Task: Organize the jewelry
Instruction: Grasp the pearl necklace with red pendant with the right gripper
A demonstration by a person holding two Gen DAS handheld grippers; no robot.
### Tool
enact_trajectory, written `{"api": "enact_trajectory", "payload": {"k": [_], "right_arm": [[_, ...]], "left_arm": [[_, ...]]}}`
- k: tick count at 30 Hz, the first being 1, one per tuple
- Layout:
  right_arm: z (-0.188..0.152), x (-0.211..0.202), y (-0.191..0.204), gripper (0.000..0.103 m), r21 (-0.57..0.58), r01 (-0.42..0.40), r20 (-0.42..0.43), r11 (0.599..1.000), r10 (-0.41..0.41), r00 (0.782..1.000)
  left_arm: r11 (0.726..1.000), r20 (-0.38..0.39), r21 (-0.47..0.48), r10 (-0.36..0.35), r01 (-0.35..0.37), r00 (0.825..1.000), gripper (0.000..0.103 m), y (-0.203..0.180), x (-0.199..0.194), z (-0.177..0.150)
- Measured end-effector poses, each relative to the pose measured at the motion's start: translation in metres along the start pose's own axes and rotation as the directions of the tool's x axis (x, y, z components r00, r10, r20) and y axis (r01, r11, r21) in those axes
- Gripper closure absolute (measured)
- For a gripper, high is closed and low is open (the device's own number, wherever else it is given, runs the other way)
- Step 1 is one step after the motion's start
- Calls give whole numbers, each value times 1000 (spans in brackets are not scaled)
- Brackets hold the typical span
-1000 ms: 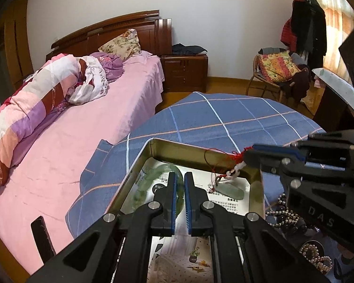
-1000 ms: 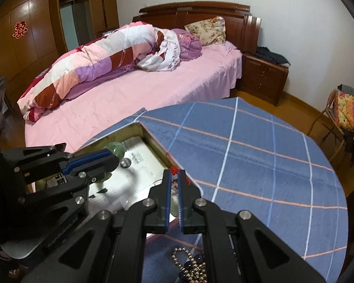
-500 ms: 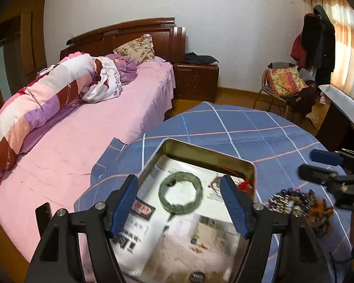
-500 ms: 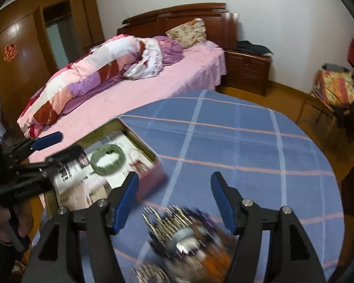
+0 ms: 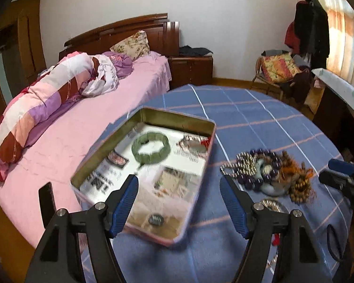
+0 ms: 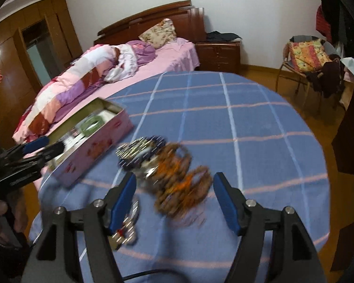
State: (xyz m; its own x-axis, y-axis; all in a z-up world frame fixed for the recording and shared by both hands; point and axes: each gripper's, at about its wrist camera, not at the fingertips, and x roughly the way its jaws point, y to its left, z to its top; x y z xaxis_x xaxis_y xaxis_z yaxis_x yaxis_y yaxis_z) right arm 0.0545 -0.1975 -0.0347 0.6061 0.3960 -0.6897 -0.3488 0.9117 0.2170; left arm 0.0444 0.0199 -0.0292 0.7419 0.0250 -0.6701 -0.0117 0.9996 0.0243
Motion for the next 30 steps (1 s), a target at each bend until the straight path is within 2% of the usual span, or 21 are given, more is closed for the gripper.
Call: {"api": "enact_trajectory", "payload": {"k": [3,5,6,12,17,19,20,22,30], "right_arm": [[-13,1,20,37,-41,-42,-15,998,41,999],[-19,9,37,50,-92,-79,-47,993,75,996],[-21,15,46,52,-123,-85,-59,989,78,995],[-27,41,66,63,-188,-88,-99,978,70,993],[-33,61,67,73,-194,-75,-152,978,45,987],[-33,67,66,74,-203,-74,-166,976,40,985],[-34,66,68,81,-207,-68,-157,976,35,987],[-34,65,66,86,-192,-82,-156,978,52,986],[-20,22,55,87,-124,-135,-19,983,134,991]], "left_arm": [[1000,1,0,26,-26,1000,31,-4,-4,-8],[999,1,3,42,-42,999,31,-5,-5,-13],[999,-3,-1,45,-45,999,31,-4,-5,-14],[998,-33,-42,50,-51,998,31,5,2,-21],[997,-25,-62,50,-51,998,31,9,1,-20],[997,-15,-62,51,-52,999,31,9,-2,-20],[997,-11,-58,49,-50,999,31,8,-3,-20],[997,-2,-55,49,-49,999,31,7,-6,-19],[999,13,-39,29,-28,1000,31,-2,-13,-19]]}}
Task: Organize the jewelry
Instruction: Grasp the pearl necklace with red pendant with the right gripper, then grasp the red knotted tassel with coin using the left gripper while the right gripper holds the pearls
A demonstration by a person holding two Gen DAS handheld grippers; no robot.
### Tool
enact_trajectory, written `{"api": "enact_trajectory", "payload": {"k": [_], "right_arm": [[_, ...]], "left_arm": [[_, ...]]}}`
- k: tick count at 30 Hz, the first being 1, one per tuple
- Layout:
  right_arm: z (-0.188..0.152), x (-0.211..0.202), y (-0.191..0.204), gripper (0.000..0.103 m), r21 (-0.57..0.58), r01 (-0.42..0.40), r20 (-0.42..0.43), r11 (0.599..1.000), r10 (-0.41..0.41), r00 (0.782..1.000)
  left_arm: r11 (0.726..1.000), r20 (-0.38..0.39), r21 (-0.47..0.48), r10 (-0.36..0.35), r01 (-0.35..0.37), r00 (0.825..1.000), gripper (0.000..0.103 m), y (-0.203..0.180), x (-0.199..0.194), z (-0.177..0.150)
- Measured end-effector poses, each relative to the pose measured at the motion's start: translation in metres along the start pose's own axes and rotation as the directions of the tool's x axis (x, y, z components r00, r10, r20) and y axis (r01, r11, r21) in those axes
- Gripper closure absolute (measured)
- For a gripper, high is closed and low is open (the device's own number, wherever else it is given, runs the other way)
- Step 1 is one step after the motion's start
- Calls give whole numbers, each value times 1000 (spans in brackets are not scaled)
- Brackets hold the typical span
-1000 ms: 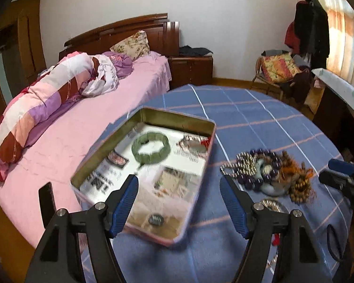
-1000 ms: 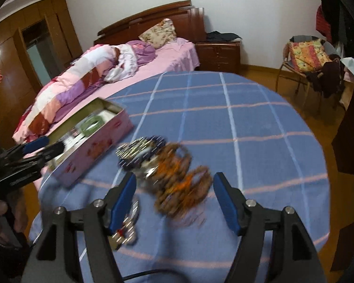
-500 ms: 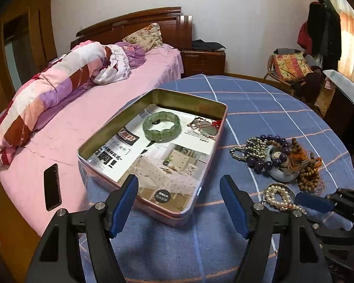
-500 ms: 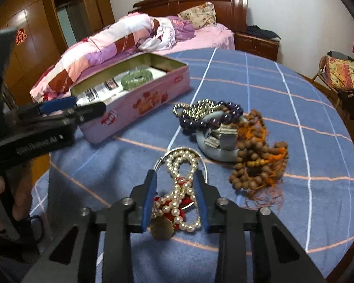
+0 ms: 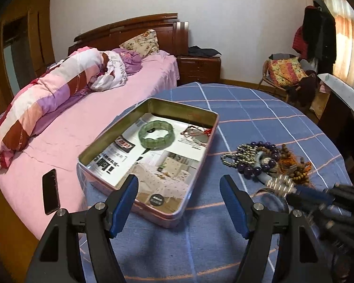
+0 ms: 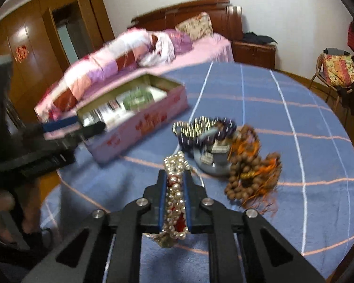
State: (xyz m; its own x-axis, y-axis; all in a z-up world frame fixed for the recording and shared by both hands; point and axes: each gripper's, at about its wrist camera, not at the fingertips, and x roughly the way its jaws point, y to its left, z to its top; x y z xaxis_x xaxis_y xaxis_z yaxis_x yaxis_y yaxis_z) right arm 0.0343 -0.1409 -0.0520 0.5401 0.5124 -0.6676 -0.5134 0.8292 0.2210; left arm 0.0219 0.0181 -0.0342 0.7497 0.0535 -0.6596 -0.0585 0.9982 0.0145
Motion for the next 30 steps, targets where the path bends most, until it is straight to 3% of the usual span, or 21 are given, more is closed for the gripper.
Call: {"api": "enact_trajectory", "payload": {"k": [11,18,23,25,27,29,30], "right_arm": [[1,-31,-37,87,85,84,37,993,-87,995],[-7,-29,-39,87,84,80,25,993,-83,996],[-10,-36,-41,87,77,84,32,994,-87,996],[-13,-40,-43,87,79,89,35,993,-92,995],[-16,-44,-45,87,82,94,36,992,-97,995],[-20,-46,-46,87,83,97,32,992,-100,994],[-24,-46,-46,87,82,98,28,992,-101,995]], "left_arm": [[995,-4,81,-54,54,999,31,-28,2,-3],[983,-70,124,-124,132,990,31,-50,16,-7],[965,-87,127,-218,228,972,31,-59,1,-14],[947,-117,158,-264,280,958,31,-73,-3,-23],[936,-133,206,-263,286,956,31,-88,-3,-30],[929,-148,233,-260,289,954,35,-97,1,-34],[925,-156,240,-263,295,952,45,-99,3,-34]]}}
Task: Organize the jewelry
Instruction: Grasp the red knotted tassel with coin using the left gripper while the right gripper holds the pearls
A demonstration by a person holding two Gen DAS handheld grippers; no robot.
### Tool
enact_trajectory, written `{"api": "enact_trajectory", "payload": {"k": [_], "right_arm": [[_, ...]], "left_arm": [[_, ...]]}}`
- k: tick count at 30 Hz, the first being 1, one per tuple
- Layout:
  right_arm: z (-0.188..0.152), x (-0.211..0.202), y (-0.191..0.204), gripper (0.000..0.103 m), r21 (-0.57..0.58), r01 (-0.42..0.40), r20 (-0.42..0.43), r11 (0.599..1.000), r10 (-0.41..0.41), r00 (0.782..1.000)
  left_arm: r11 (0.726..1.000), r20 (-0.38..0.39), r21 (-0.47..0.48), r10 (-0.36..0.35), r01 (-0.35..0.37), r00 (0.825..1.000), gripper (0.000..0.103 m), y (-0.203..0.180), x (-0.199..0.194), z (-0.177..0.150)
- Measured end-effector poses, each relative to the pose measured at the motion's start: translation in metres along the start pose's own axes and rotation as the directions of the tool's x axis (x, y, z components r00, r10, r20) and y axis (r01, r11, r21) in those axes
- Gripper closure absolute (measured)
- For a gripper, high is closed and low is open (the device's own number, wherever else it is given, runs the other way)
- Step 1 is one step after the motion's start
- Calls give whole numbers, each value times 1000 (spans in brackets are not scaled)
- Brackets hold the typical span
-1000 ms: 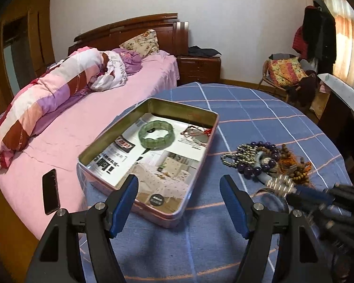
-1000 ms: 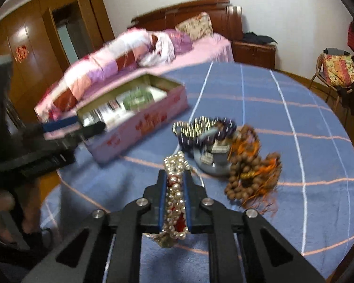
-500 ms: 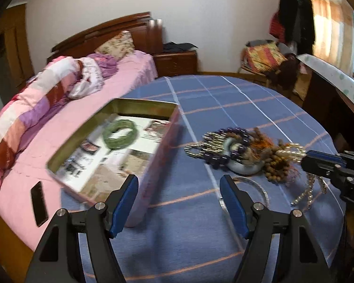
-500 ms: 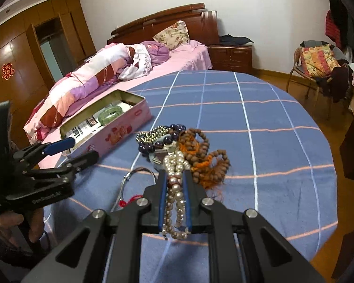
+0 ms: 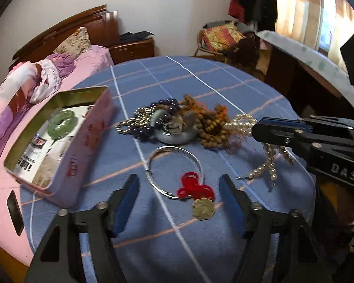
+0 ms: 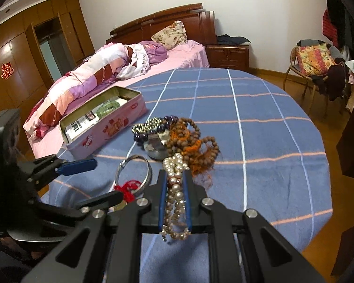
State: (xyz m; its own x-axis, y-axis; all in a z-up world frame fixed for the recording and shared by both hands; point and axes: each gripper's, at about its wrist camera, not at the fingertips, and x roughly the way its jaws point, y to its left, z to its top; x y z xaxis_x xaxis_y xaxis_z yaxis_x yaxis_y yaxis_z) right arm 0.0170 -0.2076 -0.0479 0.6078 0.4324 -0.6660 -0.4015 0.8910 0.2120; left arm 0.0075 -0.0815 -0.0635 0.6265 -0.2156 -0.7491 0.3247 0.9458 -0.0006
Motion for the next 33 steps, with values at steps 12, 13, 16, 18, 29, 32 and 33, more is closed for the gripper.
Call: {"api": "enact_trajectory", "payload": {"k": [12,13,16,18,29,32,33], "right_arm": [[-9,1,4,87,-6,1,1,1000,-1,1000],[-9,1,4,87,-6,2,4,1000,-2,1000],[-8,-2,4,87,-2,6,12,1000,-6,1000],[-8,-4,3,87,2,5,20,1000,-5,1000],[16,-22,23,93,-38,-35,92,999,38,995],[28,-26,33,93,-63,-52,118,997,59,991],[30,-26,36,93,-70,-52,122,996,60,991]], "left_arm": [[996,13,-9,-84,84,996,99,-2,-3,2],[996,33,-15,-90,91,995,99,0,-9,4],[995,80,-23,-96,98,992,99,3,-23,13],[993,101,-30,-108,112,989,99,5,-29,18],[995,204,-53,-75,88,976,99,36,-65,38],[996,223,-71,-45,62,974,99,49,-72,41],[995,228,-80,-37,56,973,99,55,-74,42]]}}
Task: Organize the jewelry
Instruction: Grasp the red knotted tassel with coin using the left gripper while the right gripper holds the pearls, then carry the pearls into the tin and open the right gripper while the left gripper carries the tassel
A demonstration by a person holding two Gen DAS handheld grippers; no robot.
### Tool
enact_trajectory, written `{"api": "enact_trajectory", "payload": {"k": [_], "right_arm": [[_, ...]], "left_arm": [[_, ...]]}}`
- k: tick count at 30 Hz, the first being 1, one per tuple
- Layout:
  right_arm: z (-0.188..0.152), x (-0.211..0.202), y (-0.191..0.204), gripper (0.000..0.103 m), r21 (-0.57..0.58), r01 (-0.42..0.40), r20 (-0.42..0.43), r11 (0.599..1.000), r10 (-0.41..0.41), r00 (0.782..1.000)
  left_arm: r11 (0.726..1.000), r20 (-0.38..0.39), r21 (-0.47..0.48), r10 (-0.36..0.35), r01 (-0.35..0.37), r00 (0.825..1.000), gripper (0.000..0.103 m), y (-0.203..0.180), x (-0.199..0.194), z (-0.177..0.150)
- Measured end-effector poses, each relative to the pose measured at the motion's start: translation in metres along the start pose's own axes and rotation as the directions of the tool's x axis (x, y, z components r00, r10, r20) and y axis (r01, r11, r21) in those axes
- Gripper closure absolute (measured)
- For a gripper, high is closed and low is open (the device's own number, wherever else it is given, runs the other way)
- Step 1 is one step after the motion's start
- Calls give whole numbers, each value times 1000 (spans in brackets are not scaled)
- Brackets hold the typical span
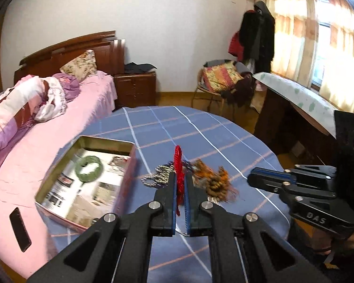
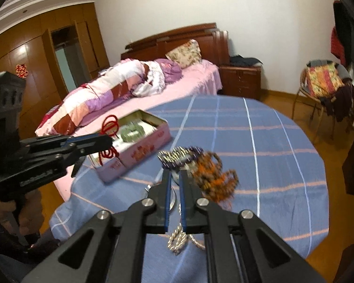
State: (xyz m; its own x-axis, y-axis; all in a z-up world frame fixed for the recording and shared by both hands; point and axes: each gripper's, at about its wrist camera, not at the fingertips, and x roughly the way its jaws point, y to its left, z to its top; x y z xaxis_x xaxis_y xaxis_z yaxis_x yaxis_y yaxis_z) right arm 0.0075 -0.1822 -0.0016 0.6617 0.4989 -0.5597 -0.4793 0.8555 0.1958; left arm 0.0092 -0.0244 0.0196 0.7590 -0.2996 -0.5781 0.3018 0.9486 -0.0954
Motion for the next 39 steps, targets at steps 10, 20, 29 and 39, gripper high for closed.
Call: {"api": "enact_trajectory", "payload": {"k": [10,20,29,39], "right_arm": [[-28,45,-4,62,-55,62,-206,997,-72,976],[-54,82,1,88,-88,75,-316,993,-99,944],[-11,35,12,99,-126,103,-156,987,-122,980],[-33,69,23,50,-211,95,-304,973,-158,940]], "left_arm": [[998,-1,-48,38,-38,999,99,30,4,-4],[996,-23,-69,49,-51,999,99,44,7,-5],[992,14,-86,91,-89,996,99,67,-5,7],[987,30,-118,114,-110,993,99,89,-11,10]]}}
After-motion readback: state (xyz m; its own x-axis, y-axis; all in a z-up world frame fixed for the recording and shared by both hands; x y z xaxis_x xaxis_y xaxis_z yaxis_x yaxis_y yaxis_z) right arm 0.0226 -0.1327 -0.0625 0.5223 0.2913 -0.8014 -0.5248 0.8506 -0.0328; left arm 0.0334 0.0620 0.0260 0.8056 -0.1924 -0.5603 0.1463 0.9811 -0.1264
